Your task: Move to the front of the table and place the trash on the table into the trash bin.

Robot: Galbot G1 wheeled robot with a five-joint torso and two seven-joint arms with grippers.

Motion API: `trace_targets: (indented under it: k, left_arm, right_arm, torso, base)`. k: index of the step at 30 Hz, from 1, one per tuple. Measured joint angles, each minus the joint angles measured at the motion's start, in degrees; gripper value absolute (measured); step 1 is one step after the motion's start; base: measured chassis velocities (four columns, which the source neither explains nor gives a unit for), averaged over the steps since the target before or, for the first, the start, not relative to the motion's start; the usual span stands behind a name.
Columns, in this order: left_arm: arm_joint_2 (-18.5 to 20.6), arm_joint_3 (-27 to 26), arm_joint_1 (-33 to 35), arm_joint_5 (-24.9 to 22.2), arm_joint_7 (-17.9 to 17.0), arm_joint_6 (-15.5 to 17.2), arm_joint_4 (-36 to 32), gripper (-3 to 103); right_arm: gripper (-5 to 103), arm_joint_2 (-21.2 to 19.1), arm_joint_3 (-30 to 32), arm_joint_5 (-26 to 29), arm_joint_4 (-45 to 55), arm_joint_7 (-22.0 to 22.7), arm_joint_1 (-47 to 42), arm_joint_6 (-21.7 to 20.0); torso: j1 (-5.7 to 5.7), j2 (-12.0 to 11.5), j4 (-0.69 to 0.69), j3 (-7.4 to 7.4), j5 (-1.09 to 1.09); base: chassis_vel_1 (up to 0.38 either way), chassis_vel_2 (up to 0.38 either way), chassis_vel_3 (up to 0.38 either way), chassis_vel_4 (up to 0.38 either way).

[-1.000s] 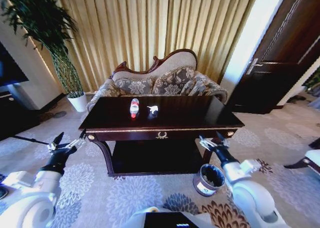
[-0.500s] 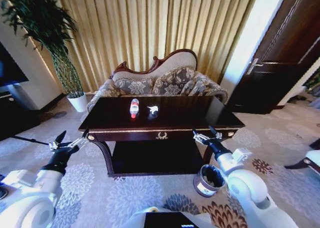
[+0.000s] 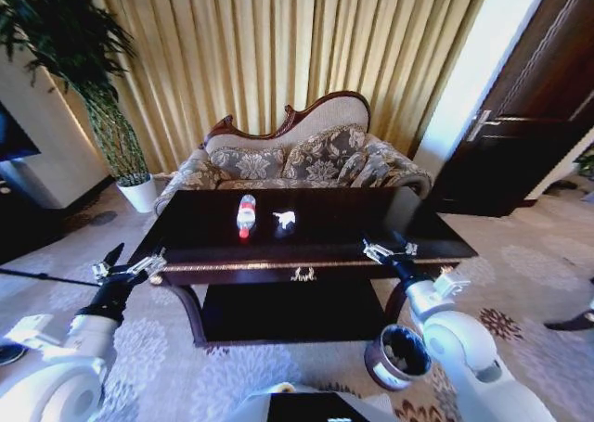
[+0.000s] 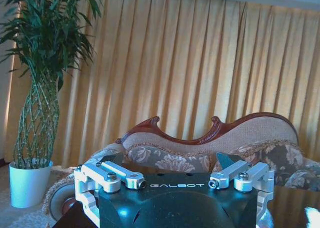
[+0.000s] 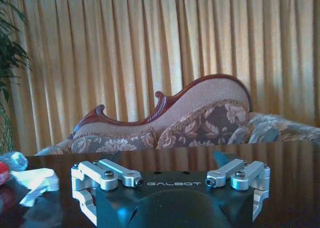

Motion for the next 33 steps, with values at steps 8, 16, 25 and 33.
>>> trace_targets:
  k: [8,16,25,33]
  left_arm:
    - [0.38,-0.23,0.29,0.01,0.01,-0.02,0.01,100]
    - [0.55,-0.53,0.63,0.01,0.06,-0.03,0.02,100]
    - [0.47,-0.49,1.73,0.18,-0.16,0.4,0.06,100]
    - [0.19,-0.36,2.21,1.0,-0.37,0.7,0.07,100]
  right_arm:
    - [100,-2.4,-0.48,6.75,1.2,-0.36,-0.87,0.0]
    - [100,-10.73,-5.58,14.09,0.88,-1.78,4.18,0.0]
    - [100,-18.73,-20.76,16.02,-7.25,-2.11,20.71,-0.45]
    - [100,-22.47,-35.71,16.85,-12.38,-2.99,36.39,-0.91]
  torso:
    - [-0.09,0.04,-0.02,-0.04,-0.01]
    - [-0.12,0.06,-0.02,-0.04,-0.01]
    - [-0.03,0.02,-0.01,-0.01,-0.03]
    - [-0.06,0.03,0.0,-0.02,-0.01]
  base:
    - [-0.057,0.058,0.066,-0.047]
    - [0.023,-0.019,-0.014,0.023]
    - [0.0,0.0,0.0,0.0]
    - [0.0,0.0,0.0,0.0]
